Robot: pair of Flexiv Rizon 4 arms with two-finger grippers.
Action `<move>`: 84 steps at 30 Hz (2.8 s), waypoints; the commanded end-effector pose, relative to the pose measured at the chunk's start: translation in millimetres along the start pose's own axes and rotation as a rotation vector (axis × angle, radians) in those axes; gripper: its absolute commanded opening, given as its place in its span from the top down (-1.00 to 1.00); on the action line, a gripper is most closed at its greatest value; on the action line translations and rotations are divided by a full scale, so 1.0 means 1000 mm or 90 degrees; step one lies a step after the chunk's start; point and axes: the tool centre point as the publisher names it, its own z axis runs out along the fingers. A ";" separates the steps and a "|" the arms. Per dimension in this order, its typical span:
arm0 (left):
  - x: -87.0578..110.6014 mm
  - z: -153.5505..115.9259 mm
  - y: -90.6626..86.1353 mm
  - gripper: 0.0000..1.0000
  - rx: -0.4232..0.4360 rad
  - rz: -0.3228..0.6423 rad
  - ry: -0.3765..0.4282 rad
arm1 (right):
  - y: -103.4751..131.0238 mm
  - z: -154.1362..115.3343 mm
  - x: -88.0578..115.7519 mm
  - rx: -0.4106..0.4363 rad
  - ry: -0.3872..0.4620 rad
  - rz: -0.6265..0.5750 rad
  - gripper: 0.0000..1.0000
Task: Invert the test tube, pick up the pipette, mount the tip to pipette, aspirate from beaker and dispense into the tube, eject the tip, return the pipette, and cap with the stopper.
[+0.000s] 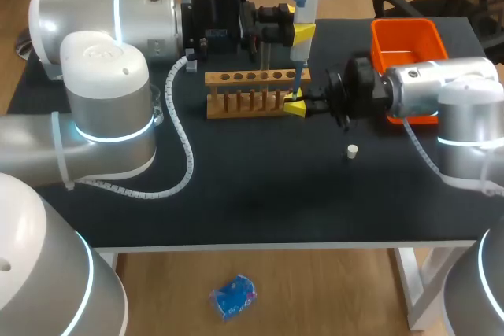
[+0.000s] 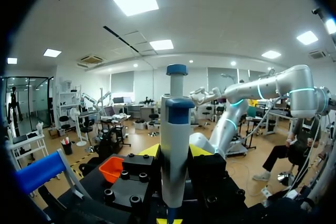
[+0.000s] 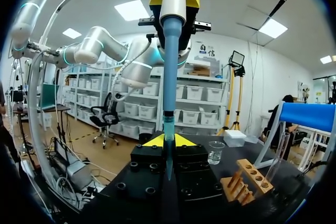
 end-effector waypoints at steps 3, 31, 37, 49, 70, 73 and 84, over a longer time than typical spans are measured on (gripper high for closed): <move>0.001 0.000 0.003 1.00 0.001 0.000 0.000 | 0.004 0.001 0.002 -0.003 -0.004 0.010 1.00; 0.001 0.000 0.003 1.00 0.001 0.000 0.000 | 0.010 0.000 -0.002 0.001 -0.002 0.004 1.00; 0.001 0.000 0.003 1.00 0.001 0.000 0.000 | 0.012 0.000 -0.002 0.002 -0.010 0.009 1.00; 0.001 0.000 0.003 1.00 0.001 0.000 0.000 | 0.012 0.002 0.000 0.004 -0.048 0.019 1.00; 0.001 0.000 0.003 1.00 0.001 0.000 0.000 | 0.017 0.001 0.000 0.005 -0.120 -0.015 1.00; 0.001 0.000 0.003 1.00 0.001 0.000 0.000 | 0.017 0.001 0.000 0.003 -0.122 -0.016 1.00; 0.001 0.000 0.003 1.00 0.001 0.000 0.000 | 0.015 -0.001 0.000 0.015 -0.107 0.012 -1.00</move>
